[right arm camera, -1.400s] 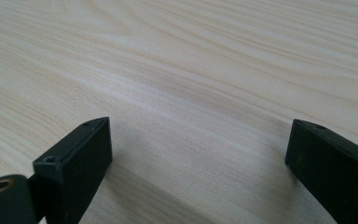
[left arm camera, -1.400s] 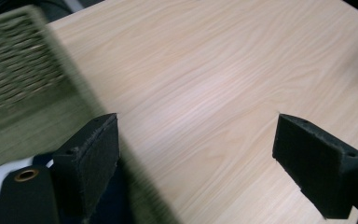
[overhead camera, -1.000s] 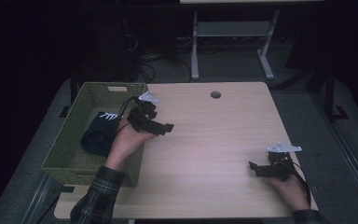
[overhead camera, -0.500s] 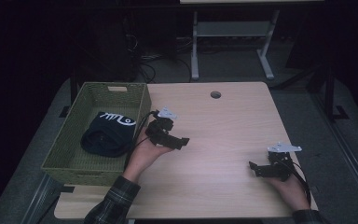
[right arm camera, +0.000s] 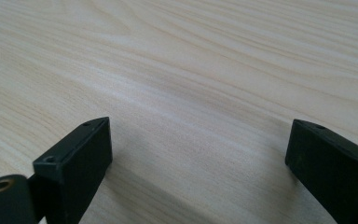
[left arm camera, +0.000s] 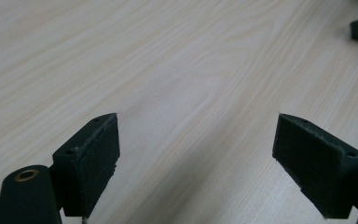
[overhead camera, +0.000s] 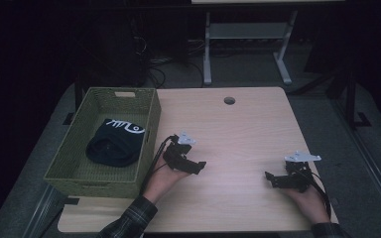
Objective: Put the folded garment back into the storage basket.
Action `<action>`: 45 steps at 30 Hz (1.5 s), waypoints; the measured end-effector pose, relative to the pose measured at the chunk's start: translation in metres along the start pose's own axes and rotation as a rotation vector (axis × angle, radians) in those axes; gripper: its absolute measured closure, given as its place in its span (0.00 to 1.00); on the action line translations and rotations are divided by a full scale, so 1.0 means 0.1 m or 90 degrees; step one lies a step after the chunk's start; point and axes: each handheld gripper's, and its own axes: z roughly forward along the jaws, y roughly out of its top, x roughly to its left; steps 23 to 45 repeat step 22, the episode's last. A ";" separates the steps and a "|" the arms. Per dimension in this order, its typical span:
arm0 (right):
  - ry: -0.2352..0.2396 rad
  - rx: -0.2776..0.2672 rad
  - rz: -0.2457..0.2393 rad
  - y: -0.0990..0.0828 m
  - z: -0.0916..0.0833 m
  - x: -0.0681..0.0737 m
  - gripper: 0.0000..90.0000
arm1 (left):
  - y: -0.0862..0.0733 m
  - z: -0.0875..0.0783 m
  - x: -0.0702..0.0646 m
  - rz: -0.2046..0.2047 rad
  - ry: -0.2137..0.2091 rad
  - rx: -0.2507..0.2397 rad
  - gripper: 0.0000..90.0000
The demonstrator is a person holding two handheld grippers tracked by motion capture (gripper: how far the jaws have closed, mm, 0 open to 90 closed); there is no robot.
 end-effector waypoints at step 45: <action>0.000 0.000 0.000 0.00 0.00 0.00 0.07 | -0.29 0.24 -0.05 0.021 0.027 0.045 0.15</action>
